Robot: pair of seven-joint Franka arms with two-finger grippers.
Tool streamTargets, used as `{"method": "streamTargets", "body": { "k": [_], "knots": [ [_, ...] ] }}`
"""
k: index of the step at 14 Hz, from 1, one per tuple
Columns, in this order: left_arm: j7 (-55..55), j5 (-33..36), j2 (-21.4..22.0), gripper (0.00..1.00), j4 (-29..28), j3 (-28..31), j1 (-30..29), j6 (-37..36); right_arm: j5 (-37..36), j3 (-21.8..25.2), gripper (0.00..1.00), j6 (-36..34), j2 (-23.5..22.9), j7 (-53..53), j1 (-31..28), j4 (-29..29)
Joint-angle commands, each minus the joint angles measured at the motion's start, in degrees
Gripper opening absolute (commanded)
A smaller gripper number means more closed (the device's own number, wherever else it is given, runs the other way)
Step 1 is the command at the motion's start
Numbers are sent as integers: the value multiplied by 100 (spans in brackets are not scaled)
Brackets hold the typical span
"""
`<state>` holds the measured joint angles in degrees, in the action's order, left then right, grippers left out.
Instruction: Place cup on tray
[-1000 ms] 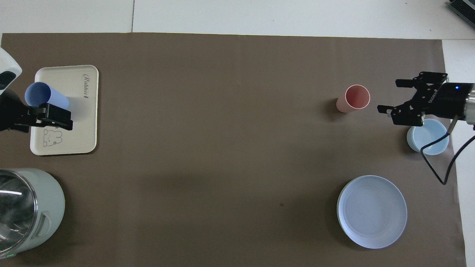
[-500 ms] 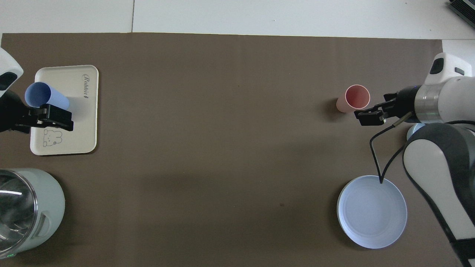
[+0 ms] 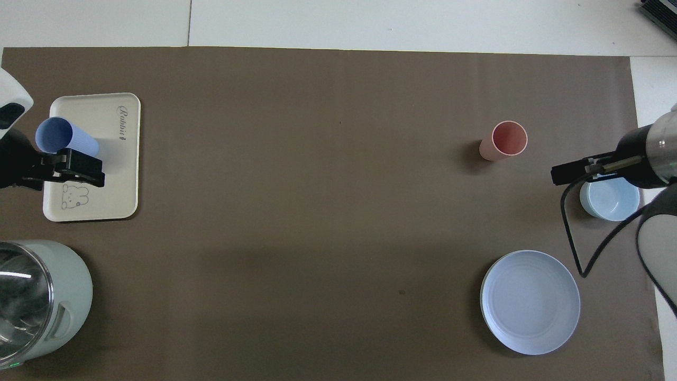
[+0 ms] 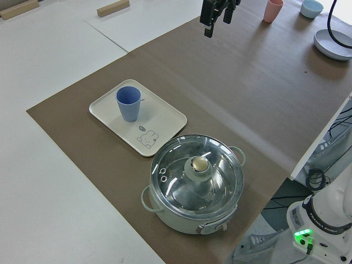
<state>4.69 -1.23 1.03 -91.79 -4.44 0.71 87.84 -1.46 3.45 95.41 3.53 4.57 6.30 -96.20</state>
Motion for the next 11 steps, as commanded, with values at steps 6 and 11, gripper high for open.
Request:
{"method": "streamTargets", "body": {
  "k": [6,11],
  "knots": [
    [24,-70,170,100,-199,57,44,93,269,24,100,-990,95,-422,-288,409],
    [24,-70,170,100,-199,57,44,93,251,24,100,-998,113,-422,-305,374]
  ]
}}
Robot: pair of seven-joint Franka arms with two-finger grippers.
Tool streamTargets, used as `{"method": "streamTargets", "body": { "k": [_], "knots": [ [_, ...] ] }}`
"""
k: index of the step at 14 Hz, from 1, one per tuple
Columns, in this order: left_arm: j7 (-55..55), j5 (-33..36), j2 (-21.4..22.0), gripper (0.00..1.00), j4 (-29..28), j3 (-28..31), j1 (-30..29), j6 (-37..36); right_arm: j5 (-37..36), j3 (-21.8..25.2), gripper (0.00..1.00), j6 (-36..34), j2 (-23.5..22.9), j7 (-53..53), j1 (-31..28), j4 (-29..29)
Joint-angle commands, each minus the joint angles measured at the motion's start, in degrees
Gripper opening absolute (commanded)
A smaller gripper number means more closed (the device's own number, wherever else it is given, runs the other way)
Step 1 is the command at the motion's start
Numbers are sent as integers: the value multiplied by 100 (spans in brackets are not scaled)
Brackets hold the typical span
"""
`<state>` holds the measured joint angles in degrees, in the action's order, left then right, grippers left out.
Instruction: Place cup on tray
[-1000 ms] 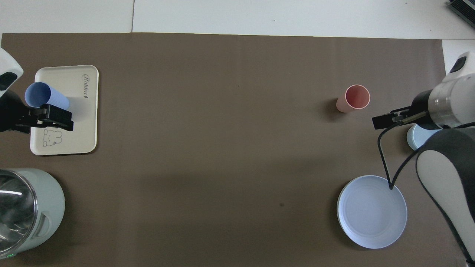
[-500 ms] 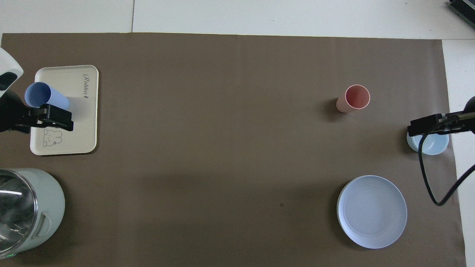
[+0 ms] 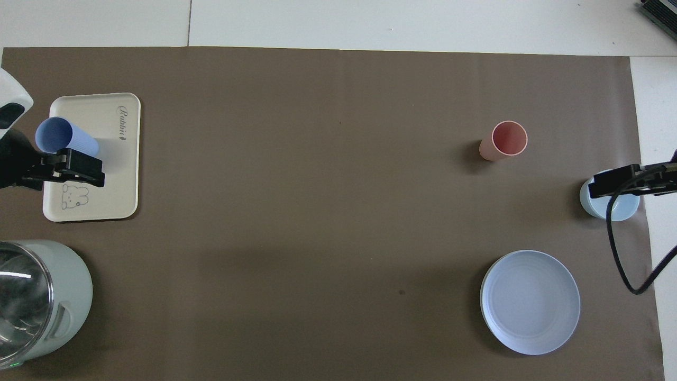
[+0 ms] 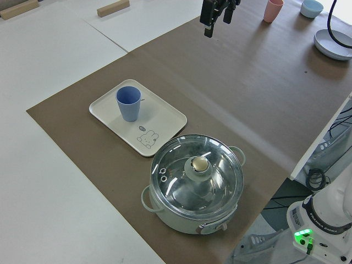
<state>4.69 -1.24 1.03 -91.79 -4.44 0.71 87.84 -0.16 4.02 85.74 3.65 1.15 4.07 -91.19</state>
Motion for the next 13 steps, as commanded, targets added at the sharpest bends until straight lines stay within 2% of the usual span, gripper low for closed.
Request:
{"method": "streamTargets", "body": {
  "k": [1,6,13],
  "knots": [
    [15,-70,170,100,-191,57,44,93,104,-32,100,4,127,-80,-81,-197],
    [24,-70,170,100,-199,57,44,93,-265,-41,100,92,136,192,-204,-268],
    [15,-70,170,100,-199,57,44,93,-10,-41,100,57,110,-27,-231,-268]
  ]
}}
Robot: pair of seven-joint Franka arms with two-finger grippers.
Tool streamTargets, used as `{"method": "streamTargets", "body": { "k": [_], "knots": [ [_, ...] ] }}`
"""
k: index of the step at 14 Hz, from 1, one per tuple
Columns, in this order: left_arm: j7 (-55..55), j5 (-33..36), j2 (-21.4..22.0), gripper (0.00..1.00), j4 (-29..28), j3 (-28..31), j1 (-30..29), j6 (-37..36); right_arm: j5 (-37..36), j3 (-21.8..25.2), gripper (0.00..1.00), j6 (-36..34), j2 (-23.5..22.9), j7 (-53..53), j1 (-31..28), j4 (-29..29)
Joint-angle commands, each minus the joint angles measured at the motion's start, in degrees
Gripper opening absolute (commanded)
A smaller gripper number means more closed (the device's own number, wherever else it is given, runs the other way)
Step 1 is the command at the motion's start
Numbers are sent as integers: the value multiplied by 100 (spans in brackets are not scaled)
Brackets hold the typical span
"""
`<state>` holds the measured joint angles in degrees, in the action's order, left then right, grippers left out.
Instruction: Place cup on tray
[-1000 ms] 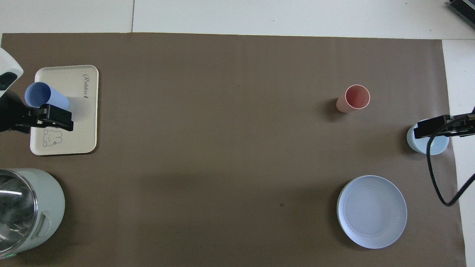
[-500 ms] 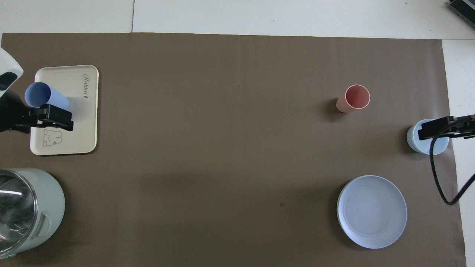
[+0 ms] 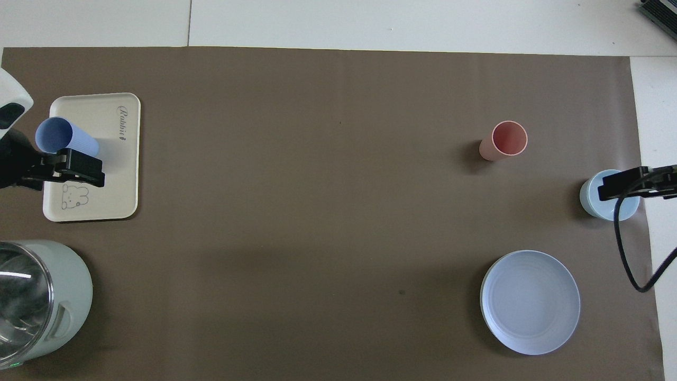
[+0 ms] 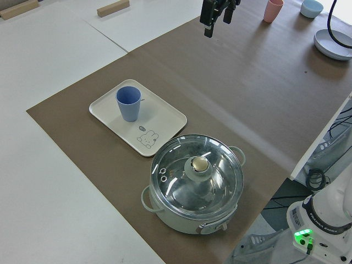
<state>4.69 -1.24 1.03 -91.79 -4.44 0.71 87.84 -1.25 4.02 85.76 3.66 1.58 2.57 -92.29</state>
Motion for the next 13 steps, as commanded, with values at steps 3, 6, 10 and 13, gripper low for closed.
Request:
{"method": "streamTargets", "body": {
  "k": [3,6,10,13],
  "knots": [
    [15,-69,170,100,-199,57,44,93,55,-42,100,99,144,-79,-46,-210],
    [15,-69,170,100,-199,57,44,93,64,-51,100,107,188,-96,-28,-324],
    [15,-69,170,100,-191,57,44,93,72,-51,100,125,214,-96,-28,-359],
    [15,-69,170,100,-199,57,44,93,90,-51,100,125,214,-79,-63,-359]
  ]
}}
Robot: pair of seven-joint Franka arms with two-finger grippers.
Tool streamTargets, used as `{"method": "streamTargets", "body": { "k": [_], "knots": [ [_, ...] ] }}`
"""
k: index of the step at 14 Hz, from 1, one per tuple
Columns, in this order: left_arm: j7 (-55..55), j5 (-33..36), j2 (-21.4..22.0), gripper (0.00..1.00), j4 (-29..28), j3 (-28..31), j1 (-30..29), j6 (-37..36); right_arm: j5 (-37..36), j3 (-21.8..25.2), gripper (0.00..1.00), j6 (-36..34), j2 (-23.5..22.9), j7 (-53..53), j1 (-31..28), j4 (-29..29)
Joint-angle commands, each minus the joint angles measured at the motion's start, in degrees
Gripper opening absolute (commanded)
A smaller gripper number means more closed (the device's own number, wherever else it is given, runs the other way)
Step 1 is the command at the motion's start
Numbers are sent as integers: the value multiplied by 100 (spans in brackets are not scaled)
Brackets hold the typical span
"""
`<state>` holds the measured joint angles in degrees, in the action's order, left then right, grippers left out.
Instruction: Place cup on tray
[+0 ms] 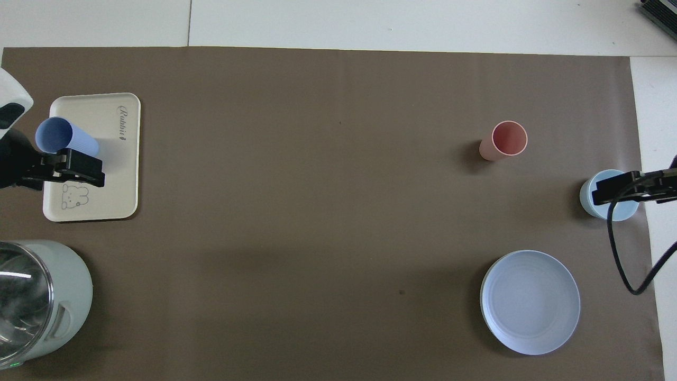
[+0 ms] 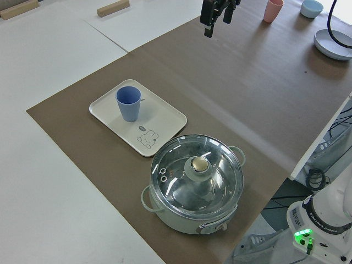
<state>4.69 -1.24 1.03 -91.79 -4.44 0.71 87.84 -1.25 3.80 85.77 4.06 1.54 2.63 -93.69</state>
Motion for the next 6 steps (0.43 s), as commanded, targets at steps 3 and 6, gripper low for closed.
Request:
{"method": "streamTargets", "body": {
  "k": [3,6],
  "knots": [
    [15,-69,170,100,-199,57,44,93,90,-28,100,142,166,-84,-87,-212],
    [15,-69,170,100,-199,57,44,93,90,-28,100,151,174,-84,-87,-220]
  ]
}}
